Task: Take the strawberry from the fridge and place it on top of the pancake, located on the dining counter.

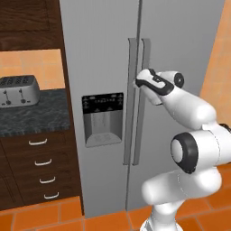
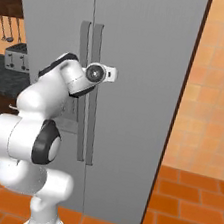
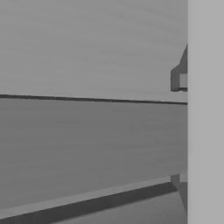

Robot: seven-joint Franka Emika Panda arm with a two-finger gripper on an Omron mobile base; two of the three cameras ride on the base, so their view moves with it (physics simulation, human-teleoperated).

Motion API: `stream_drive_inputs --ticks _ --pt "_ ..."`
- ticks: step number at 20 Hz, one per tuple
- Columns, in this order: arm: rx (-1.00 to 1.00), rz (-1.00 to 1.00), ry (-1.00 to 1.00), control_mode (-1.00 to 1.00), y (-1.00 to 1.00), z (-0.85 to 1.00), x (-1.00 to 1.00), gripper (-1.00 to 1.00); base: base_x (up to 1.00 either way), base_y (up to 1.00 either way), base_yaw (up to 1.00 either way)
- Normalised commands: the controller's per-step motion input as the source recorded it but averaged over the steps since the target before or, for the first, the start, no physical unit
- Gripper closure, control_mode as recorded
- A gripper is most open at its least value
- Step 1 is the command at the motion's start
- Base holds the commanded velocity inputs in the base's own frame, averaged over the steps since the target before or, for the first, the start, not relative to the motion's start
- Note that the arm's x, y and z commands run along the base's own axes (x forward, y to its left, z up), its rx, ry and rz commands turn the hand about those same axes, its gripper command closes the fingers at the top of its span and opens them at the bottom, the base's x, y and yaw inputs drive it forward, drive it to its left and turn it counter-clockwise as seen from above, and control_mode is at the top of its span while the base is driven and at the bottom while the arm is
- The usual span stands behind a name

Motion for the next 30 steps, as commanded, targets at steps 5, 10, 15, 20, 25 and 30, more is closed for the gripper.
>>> stream_drive_inputs --ticks 5,10,15,20,25,30 --pt "0.00 -0.13 0.12 -1.00 -0.79 0.00 -0.91 1.00 0.00 0.00 0.00" --pt "0.00 -0.05 0.27 -1.00 -1.00 -0.01 -1.00 1.00 0.00 0.00 0.00" --pt "0.05 0.00 0.13 -1.00 -1.00 -0.24 -1.00 1.00 0.00 0.00 0.00" --pt "0.20 0.00 0.00 -1.00 -1.00 -0.12 -0.91 1.00 0.00 0.00 0.00" --pt "0.11 0.00 0.00 -1.00 -0.93 0.10 -0.37 -1.00 0.00 0.00 0.00" --pt "-0.01 0.00 0.05 -1.00 -0.27 0.37 -0.26 -1.00 0.00 0.00 0.00"
